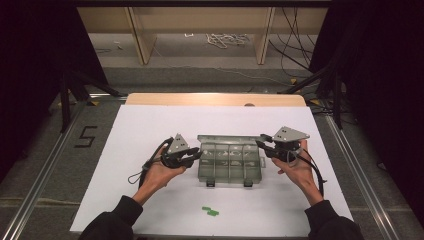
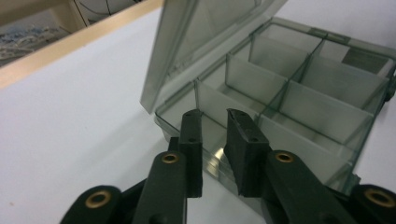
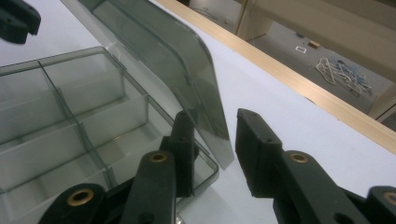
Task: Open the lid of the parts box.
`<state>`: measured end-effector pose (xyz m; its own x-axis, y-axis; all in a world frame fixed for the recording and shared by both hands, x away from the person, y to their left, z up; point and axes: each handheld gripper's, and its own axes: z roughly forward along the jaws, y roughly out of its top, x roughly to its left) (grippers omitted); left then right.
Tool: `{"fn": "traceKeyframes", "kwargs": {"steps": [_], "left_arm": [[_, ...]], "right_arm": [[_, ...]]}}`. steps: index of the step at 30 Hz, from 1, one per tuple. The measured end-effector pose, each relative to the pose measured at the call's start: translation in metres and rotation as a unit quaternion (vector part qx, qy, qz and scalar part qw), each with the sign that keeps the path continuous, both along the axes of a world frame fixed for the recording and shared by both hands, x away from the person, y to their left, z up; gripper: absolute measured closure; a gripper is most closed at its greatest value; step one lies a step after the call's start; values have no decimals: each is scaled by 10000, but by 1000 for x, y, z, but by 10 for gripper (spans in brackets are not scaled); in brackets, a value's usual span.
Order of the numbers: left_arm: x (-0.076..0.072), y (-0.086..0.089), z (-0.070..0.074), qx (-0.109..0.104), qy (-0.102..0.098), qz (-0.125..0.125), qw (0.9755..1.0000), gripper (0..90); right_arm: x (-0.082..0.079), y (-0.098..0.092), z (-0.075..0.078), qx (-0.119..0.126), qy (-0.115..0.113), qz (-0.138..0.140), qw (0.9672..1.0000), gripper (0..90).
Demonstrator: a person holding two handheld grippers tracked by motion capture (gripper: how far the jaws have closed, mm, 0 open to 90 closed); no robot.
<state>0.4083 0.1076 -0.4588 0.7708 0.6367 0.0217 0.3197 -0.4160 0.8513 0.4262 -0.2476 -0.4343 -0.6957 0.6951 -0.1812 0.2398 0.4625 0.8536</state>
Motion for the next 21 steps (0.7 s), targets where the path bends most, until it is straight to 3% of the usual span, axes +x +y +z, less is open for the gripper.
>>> {"fn": "traceKeyframes", "kwargs": {"steps": [1,3,4,8,12,13,14,19,21], "left_arm": [[0,1,-1,159,3,-30,9999,712],[-1,-1,-7,170,72,2,9998,693],[-1,-1,-7,275,122,-31,9995,683],[-2,-3,-10,222,237,34,9995,637],[-1,-5,-12,171,325,109,9993,607],[-1,-5,-12,262,318,63,9991,586],[-2,-7,-13,147,441,127,9988,586],[-2,-10,-15,193,602,78,9980,621],[-3,-11,-16,171,515,144,9984,632]], "right_arm": [[0,0,0,-12,5,-10,10000,697],[0,0,1,-8,11,-34,10000,703],[0,0,1,19,23,-46,10000,707],[2,0,1,17,-62,-85,9999,720],[2,2,0,26,25,-91,10000,732],[2,2,0,32,43,-123,9999,735],[2,2,0,32,43,-123,9999,735],[3,2,1,0,-64,-164,9998,745],[3,2,1,40,35,-208,9998,753]]}}
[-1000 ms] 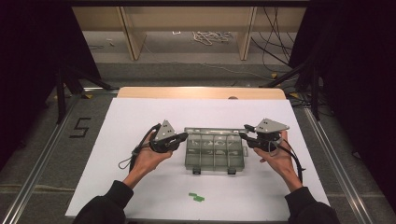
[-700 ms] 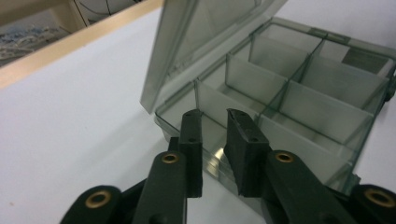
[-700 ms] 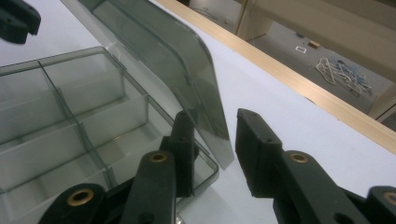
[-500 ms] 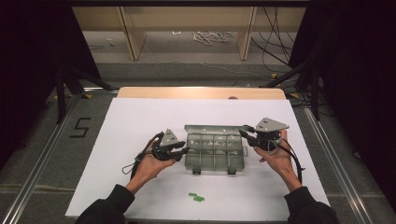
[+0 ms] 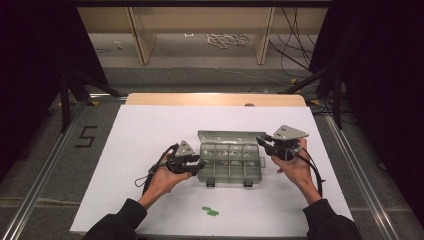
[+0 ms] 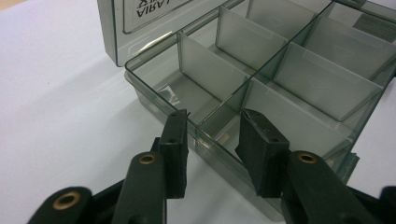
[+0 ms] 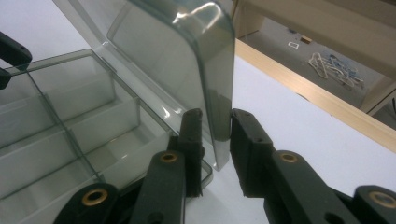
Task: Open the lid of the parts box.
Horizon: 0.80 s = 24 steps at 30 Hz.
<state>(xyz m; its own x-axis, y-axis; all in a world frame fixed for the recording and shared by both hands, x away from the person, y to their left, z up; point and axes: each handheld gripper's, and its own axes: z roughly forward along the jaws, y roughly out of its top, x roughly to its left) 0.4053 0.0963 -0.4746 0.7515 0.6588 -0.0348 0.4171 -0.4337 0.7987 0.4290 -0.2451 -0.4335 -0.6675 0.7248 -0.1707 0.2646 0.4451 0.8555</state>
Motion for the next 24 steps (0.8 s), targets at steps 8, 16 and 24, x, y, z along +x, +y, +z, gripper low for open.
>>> {"fn": "traceKeyframes", "kwargs": {"steps": [8,16,24], "left_arm": [[-1,0,0,-10,-9,98,10000,664],[-2,0,0,-16,13,76,10000,671],[-3,-1,0,-26,-5,94,10000,674]], "right_arm": [[5,1,1,-26,-128,-140,9998,785],[11,0,2,127,-27,-293,9995,827],[18,0,1,238,102,-475,9985,831]]}}
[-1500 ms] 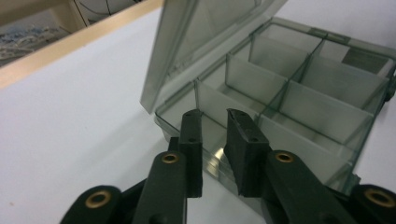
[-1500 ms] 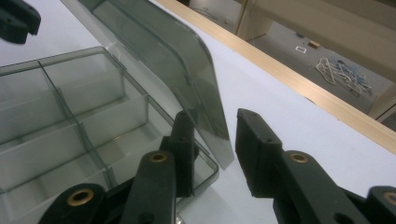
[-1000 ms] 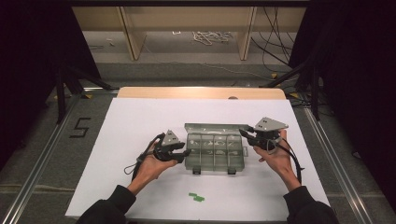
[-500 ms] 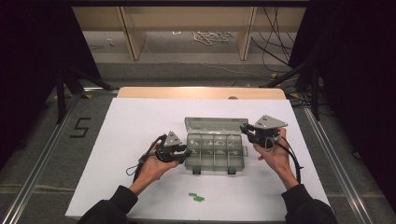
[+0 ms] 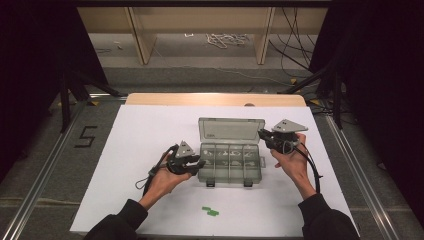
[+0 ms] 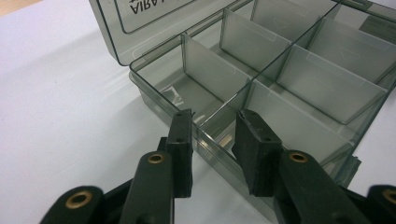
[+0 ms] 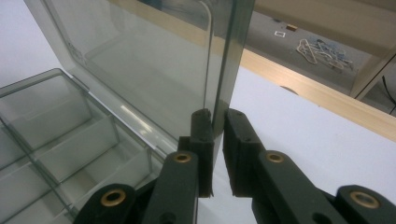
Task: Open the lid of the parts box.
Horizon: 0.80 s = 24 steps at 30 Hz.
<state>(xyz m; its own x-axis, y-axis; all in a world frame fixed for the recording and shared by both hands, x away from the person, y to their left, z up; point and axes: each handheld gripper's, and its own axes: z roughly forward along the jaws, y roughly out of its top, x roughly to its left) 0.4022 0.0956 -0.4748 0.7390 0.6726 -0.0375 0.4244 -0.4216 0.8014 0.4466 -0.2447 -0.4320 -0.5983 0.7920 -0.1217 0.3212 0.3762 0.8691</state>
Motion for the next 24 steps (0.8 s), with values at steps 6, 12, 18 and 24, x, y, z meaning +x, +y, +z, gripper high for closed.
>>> {"fn": "traceKeyframes", "kwargs": {"steps": [6,12,18,24], "left_arm": [[0,0,-1,-24,-47,40,10000,676],[-1,0,-1,-35,-40,51,10000,676],[-1,0,-1,-27,-46,43,10000,676],[-1,0,-1,-17,-68,31,10000,676]], "right_arm": [[6,1,-1,102,79,-139,9998,830],[12,2,-1,103,134,-191,9997,827],[18,4,-1,79,194,-250,9995,823],[21,4,0,64,267,-293,9992,822]]}}
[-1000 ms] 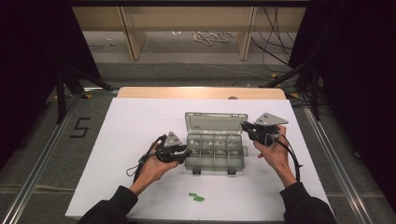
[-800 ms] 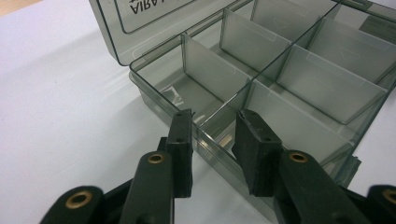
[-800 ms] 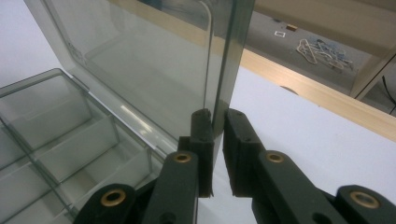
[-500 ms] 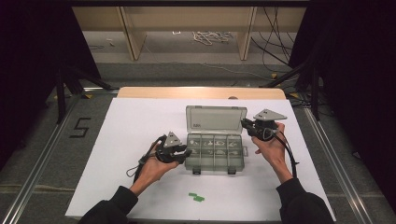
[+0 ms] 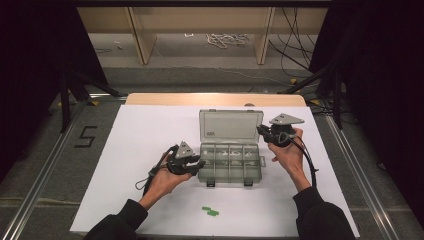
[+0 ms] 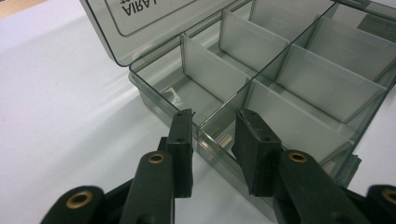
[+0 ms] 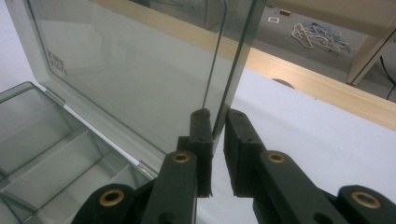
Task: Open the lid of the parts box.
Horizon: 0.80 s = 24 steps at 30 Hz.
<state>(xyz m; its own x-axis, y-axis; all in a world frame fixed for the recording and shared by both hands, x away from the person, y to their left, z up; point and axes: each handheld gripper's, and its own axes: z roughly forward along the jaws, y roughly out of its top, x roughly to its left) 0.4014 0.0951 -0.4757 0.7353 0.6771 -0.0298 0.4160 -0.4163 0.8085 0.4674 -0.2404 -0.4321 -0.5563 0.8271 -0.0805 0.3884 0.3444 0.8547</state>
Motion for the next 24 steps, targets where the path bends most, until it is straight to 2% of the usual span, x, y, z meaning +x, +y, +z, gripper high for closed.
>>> {"fn": "traceKeyframes", "kwargs": {"steps": [6,7,12,14,15,21,22,23,24], "left_arm": [[0,0,0,4,-11,-12,10000,677],[0,0,0,3,-13,-14,10000,677],[0,1,0,-21,-8,-14,10000,677],[0,1,0,-19,-9,-7,10000,677],[0,1,0,-19,-16,-12,10000,677],[1,1,0,-15,-39,-49,10000,677],[0,1,0,-4,-47,-28,10000,677],[0,1,0,3,-52,-30,10000,677],[0,1,0,-6,-48,-23,10000,676]], "right_arm": [[6,1,-1,25,71,-91,9999,821],[6,2,0,82,172,-144,9997,820],[13,3,-3,131,198,-246,9994,818],[14,5,-4,201,335,-272,9989,817],[16,4,-4,163,251,-296,9991,817],[19,5,-6,218,378,-341,9985,815],[21,5,-6,177,299,-349,9988,814],[21,5,-6,199,369,-376,9984,814],[22,5,-7,210,316,-356,9986,813]]}}
